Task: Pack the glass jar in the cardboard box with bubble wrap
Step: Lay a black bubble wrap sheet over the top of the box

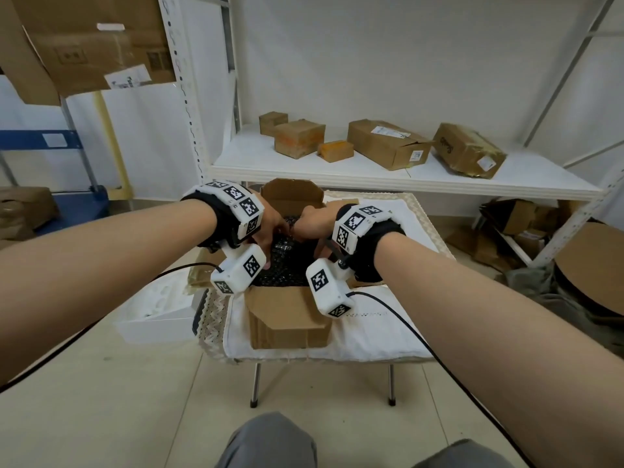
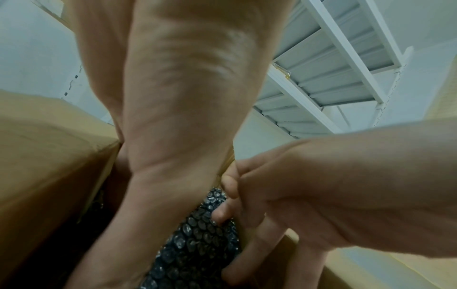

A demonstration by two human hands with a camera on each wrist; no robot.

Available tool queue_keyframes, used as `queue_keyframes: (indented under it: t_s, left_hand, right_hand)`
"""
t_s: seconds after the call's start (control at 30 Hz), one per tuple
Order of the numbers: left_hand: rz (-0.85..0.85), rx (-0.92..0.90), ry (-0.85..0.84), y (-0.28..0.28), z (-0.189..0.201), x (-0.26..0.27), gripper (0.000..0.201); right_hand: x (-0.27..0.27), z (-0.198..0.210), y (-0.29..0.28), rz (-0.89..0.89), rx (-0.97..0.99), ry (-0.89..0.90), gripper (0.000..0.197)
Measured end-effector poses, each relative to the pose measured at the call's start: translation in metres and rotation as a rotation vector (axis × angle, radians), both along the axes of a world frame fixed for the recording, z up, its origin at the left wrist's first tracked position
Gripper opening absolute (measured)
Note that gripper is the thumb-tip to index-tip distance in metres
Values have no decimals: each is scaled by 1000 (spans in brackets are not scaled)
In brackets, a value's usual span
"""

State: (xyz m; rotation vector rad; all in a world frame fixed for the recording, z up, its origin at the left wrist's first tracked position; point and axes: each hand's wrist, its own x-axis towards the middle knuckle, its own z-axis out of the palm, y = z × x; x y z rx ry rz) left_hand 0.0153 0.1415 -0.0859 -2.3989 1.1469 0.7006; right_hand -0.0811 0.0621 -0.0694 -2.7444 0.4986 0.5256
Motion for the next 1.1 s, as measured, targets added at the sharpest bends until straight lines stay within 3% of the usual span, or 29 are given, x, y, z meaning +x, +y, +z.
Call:
queue_keyframes:
  t_s: [0.17,0.27,0.43,0.5,0.63,0.73,0.8,0.9,1.0,1.1]
  left_hand:
    - [-18,-3,-75,2,2,-8,60]
    - [-3,-13,-45,6,3,-6,62]
    - [-2,3,-20,4,1,-3,54]
    - [0,16,5,3,-1,1,50]
    - [6,1,98,0,-5,13,65]
    - [0,-3,121,0,-4,9,57]
    - [9,-17,125,-1,-5,9,58]
    - [17,-48,131,-3,-7,10,88]
    - [44,-64,162,-3,-7,11,85]
    - [28,-51,139,-3,-7,10,68]
  right_hand:
    - [12,-6,4,-117,27,-142,52]
    - [18,-11,9,-198,45,-155,62]
    - [19,-6,3,-56,59,-60,36]
    - [23,-10,-1,-75,119,-46,24]
    - [34,-19,-7,-84,131,-35,25]
    - [38,-23,-11,-37,101,-18,37]
    - [41,-27,-13,13,-15,19,29]
    - [47,-37,-21,22,-68,-15,19]
    - [41,-36,-22,77,-106,-15,25]
    - [40,-38,-22,1,125,-49,12]
